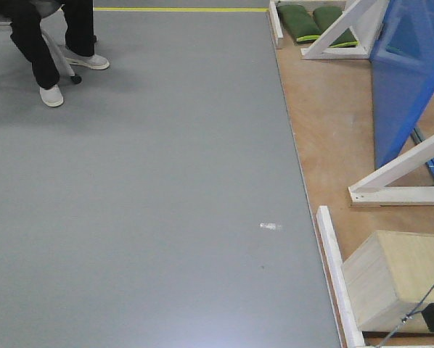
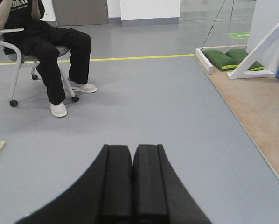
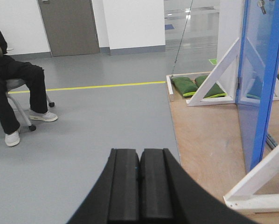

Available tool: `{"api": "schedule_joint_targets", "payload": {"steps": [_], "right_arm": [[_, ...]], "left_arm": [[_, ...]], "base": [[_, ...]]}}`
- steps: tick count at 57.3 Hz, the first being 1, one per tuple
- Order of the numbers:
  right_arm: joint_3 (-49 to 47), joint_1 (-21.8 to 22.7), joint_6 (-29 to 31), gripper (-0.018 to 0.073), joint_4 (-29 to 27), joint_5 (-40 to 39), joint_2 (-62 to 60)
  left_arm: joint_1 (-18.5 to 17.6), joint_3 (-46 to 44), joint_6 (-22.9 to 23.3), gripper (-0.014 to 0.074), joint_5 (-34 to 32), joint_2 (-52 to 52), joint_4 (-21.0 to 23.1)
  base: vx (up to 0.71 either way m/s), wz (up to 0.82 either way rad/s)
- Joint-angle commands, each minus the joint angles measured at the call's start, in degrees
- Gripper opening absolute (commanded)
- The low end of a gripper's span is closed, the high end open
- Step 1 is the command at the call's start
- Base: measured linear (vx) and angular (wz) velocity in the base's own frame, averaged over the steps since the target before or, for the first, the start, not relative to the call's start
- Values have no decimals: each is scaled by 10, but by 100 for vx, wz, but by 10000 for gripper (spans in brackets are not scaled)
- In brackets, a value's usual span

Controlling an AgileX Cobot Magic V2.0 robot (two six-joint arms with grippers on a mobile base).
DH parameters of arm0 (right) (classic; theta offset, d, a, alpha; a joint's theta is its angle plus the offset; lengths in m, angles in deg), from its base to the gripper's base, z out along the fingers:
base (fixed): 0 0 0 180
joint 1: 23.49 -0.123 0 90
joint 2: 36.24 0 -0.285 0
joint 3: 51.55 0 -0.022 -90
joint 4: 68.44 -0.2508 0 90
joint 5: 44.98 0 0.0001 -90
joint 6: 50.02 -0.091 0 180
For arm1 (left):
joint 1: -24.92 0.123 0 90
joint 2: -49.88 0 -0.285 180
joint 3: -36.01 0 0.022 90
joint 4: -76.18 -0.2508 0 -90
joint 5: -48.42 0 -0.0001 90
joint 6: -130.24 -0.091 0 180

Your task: Move to blue door and open it

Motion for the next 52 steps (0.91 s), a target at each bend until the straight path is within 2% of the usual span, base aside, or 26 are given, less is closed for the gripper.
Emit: {"api": "schedule_joint_targets", "payload": {"steps": [1, 52], "right_arm": [[1, 2, 5, 12, 4, -45, -8], [1, 2, 5, 12, 4, -46, -8]], "left_arm": [[-4, -15, 4, 73, -49, 6, 2], [-4, -15, 4, 73, -49, 6, 2]], "base": [[37, -2], [43, 2]]}}
